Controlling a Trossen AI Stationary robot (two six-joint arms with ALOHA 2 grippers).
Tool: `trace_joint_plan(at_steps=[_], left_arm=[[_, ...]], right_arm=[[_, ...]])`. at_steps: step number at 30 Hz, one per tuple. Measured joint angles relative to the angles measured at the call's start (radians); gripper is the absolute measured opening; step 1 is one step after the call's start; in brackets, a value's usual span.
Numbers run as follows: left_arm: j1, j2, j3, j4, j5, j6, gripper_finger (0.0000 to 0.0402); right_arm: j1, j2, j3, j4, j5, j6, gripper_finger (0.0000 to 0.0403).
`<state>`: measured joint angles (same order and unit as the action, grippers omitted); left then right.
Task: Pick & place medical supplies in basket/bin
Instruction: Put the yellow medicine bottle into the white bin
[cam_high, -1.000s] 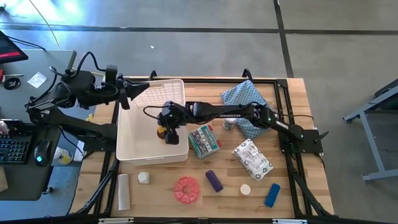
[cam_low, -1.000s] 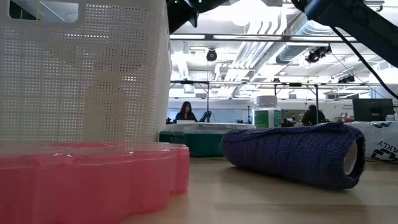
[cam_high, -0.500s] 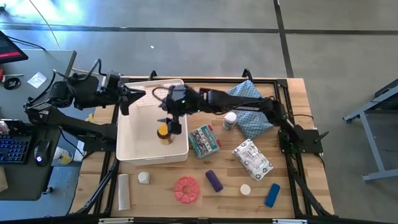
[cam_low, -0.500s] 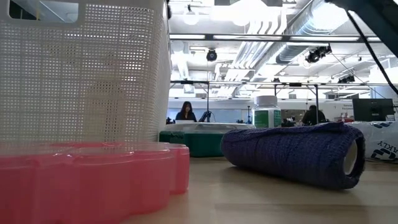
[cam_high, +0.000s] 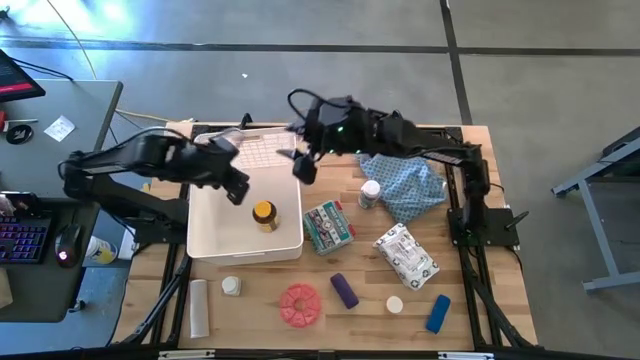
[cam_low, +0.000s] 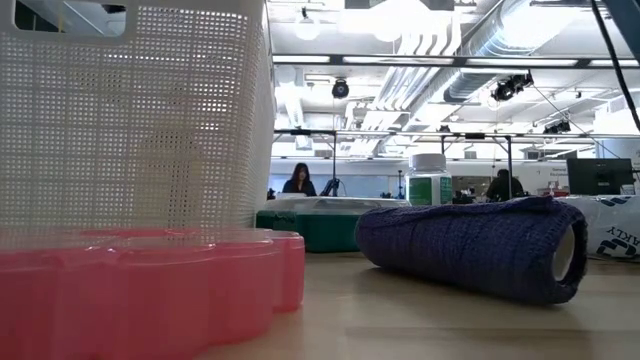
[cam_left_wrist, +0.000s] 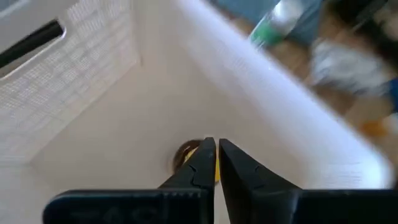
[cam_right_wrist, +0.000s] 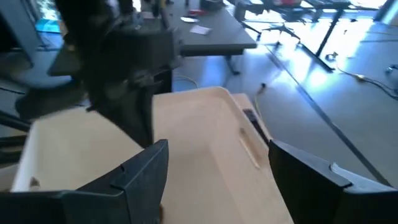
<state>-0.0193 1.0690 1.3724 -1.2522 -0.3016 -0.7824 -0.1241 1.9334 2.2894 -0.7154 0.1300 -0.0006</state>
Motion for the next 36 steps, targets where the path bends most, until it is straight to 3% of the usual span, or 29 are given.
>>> trace_joint_plan(at_steps=[8, 15, 23, 29, 33, 36], left_arm=[[0.035, 0.113, -0.007, -0.022, -0.02, 0.197, 0.0058], [0.176, 0.16, -0.067, -0.033, 0.133, 0.307, 0.0058], [0.236, 0.159, -0.204, -0.055, 0.165, 0.576, 0.0058], [0.235, 0.155, -0.319, 0.078, 0.184, 0.778, 0.0058], [0.236, 0.159, -0.389, 0.157, 0.183, 0.829, 0.0058], [0.236, 0.16, -0.433, 0.227, 0.242, 0.851, 0.0058]], right_arm=[[-0.035, -0.074, 0.0, -0.074, 0.003, 0.004, 0.0259], [-0.032, -0.113, -0.002, -0.092, 0.003, 0.004, 0.0248], [-0.032, -0.118, -0.002, -0.244, 0.003, 0.003, 0.0234], [-0.032, -0.118, -0.002, -0.301, 0.022, 0.032, 0.0221], [-0.032, -0.118, -0.002, -0.303, 0.014, 0.053, 0.0213], [-0.031, -0.118, -0.002, -0.33, 0.01, 0.053, 0.0209]])
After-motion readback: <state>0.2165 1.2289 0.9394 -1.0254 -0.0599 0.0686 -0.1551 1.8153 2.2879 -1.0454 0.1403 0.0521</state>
